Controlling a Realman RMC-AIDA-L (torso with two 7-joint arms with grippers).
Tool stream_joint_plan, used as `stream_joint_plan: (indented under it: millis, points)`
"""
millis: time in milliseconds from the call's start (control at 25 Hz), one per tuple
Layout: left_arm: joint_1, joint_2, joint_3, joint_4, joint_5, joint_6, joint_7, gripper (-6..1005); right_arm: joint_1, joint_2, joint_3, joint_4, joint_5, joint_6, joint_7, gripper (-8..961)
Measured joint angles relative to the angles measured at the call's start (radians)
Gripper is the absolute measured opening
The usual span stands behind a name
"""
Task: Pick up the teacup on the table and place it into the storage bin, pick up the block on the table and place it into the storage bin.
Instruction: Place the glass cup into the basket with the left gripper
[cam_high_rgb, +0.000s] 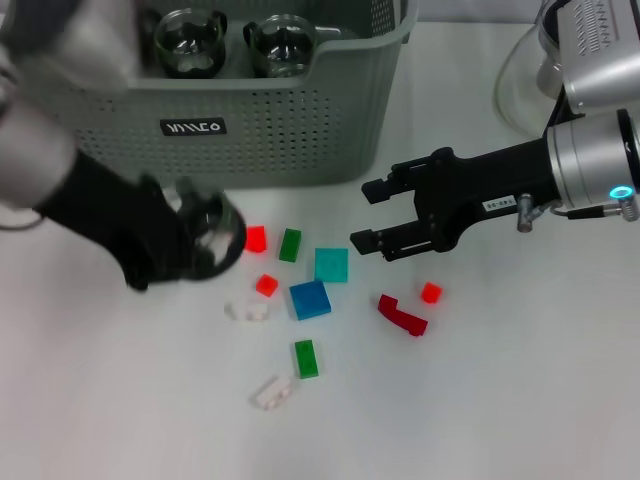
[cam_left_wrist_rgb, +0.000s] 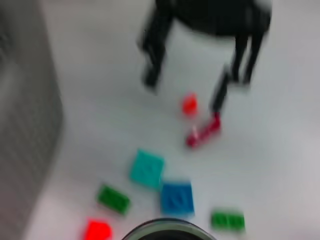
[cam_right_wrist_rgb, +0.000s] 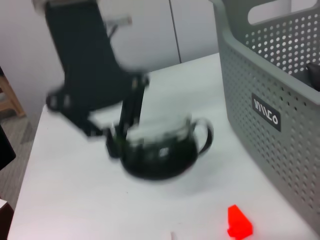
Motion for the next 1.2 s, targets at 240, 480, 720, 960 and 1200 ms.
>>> stream_joint_plan:
  millis: [240, 480, 720, 960, 1200]
  points:
    - [-0.074, 0.043, -0.279, -0.041, -0.165, 0.047, -0.055, 44, -0.007, -0.012, 0.0, 0.005, 0.0, -0.001, 0.013, 734]
    - [-0.172, 0.131, -0.454, -0.128, -0.273, -0.054, -0.142, 44, -0.006, -0.022, 0.009, 0.007, 0.0, -0.009, 0.04, 734]
    - [-0.275, 0.23, -0.466, -0.375, -0.308, -0.273, -0.135, 44, -0.002, -0.024, 0.01, 0.009, 0.0, -0.007, 0.049, 734]
    - [-0.33, 0.269, -0.28, -0.604, -0.295, -0.614, -0.128, 44, -0.001, -0.023, 0.01, 0.011, 0.0, -0.004, 0.049, 735]
    - [-0.367, 0.21, -0.095, -0.639, -0.097, -0.881, -0.205, 44, -0.008, -0.019, 0.011, 0.011, 0.0, -0.003, 0.048, 735]
